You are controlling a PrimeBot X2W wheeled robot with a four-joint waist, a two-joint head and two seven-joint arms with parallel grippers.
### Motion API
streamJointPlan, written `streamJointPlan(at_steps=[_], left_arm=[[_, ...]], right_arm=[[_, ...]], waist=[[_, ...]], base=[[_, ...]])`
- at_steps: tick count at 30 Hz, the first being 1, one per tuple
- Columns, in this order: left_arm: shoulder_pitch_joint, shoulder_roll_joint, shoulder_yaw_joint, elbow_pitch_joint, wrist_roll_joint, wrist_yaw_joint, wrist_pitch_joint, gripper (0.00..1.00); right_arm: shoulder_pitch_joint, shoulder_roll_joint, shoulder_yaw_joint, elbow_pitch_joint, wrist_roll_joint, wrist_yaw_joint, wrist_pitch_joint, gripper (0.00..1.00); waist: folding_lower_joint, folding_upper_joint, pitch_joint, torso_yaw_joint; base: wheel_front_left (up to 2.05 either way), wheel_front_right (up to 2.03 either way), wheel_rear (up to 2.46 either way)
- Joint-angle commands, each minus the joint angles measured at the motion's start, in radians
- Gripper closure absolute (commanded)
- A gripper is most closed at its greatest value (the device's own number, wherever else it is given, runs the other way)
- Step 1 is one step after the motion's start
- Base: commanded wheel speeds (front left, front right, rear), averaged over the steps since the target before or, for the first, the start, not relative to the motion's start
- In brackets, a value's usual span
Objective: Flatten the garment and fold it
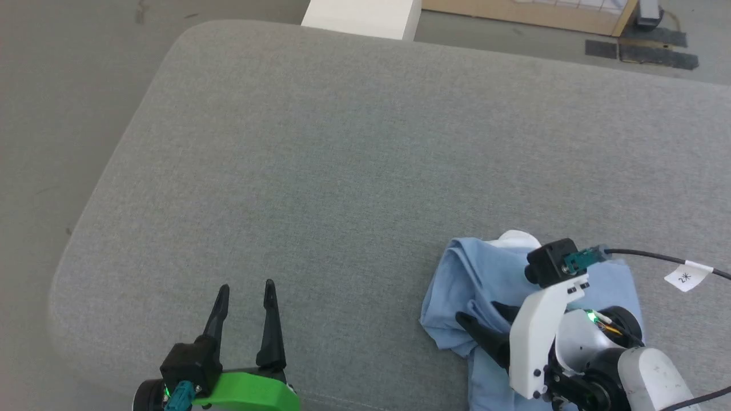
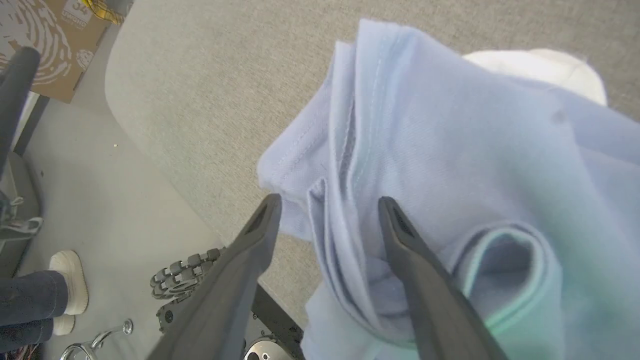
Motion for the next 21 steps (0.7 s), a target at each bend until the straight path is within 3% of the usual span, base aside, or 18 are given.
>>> streamJointPlan(at_steps=[1,6,13,17,21], left_arm=[[-0.003,0.002,0.000,0.005,-0.007,-0.004,-0.004,0.00],[0.016,0.014,0.005,0.005,-0.014,-0.003,0.001,0.00],[0.046,0.036,0.014,-0.018,-0.017,0.005,0.009,0.00],[0.055,0.045,0.017,-0.034,-0.015,0.010,0.011,0.00],[0.055,0.049,0.013,-0.046,-0.013,0.012,0.016,0.00]], right_arm=[[-0.016,0.003,0.004,-0.016,0.021,-0.001,-0.004,0.00],[-0.003,0.003,-0.039,-0.117,0.081,-0.001,0.006,0.00],[0.060,-0.005,-0.252,-0.249,0.015,-0.001,-0.115,0.00],[0.124,-0.055,-0.337,-0.237,-0.083,-0.001,-0.206,0.00],[0.169,-0.060,-0.380,-0.148,-0.110,-0.001,-0.263,0.00]], waist=[[0.0000,0.0000,-0.019,-0.015],[0.0000,0.0000,-0.057,-0.043],[0.0000,0.0000,-0.091,-0.068],[0.0000,0.0000,-0.089,-0.076],[0.0000,0.0000,-0.072,-0.079]], base=[[0.00,0.00,0.00],[0.00,0.00,0.00],[0.00,0.00,0.00],[0.00,0.00,0.00],[0.00,0.00,0.00]])
